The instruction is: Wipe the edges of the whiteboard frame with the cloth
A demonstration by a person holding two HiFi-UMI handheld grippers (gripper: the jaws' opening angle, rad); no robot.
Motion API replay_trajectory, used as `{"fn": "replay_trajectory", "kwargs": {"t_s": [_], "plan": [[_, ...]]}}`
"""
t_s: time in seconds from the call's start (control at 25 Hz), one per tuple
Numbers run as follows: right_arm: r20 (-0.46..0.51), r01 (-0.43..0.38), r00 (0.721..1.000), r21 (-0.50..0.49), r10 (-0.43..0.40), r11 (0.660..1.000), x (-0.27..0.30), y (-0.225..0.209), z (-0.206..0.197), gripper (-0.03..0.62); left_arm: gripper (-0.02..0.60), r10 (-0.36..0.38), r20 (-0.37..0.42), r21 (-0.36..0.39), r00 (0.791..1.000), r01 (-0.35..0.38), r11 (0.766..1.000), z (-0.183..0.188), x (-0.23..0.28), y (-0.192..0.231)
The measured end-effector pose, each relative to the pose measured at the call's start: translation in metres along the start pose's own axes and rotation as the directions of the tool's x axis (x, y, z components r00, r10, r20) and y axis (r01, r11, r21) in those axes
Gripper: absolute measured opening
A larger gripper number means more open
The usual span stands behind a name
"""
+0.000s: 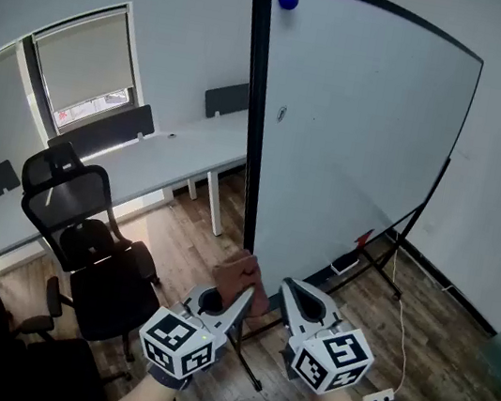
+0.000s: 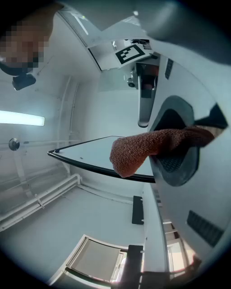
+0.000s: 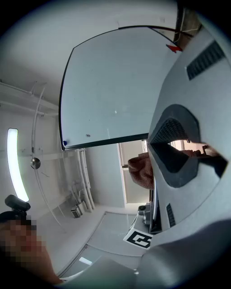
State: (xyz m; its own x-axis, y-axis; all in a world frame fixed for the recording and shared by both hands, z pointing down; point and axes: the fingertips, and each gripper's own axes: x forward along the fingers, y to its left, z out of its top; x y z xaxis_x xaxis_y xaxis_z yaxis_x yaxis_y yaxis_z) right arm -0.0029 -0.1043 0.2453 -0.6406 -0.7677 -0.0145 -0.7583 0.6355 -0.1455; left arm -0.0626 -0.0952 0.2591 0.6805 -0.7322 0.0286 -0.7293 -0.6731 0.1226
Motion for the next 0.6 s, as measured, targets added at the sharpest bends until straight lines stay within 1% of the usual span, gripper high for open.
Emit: {"fn": "replay_trajectory", "kwargs": {"t_s": [0.4, 0.52, 0.6], "plan": [[0.001, 0.002, 1.0, 0.018, -0.002, 1.0, 0.0007, -0.0034, -0.0015, 0.003, 0.066, -0.001, -0.009, -0.003, 1.0, 0.001, 1.0, -0.0055, 0.0023, 0.0014], [-0.006, 0.003, 1.0, 0.035, -0.002, 0.999, 0.0007, -0.0051, -0.0028, 0.003, 0.066, 0.002, -0.012, 0.009, 1.0, -0.002, 1.0, -0.0051, 0.0028, 0.0026], [-0.004, 0.001, 1.0, 0.035, -0.001, 0.999, 0.0006, -0.0049, -0.0013, 0.003, 0.066, 0.005, -0.006, 0.027, 1.0, -0.004, 1.0, 0.0015, 0.0036, 0.004]]}}
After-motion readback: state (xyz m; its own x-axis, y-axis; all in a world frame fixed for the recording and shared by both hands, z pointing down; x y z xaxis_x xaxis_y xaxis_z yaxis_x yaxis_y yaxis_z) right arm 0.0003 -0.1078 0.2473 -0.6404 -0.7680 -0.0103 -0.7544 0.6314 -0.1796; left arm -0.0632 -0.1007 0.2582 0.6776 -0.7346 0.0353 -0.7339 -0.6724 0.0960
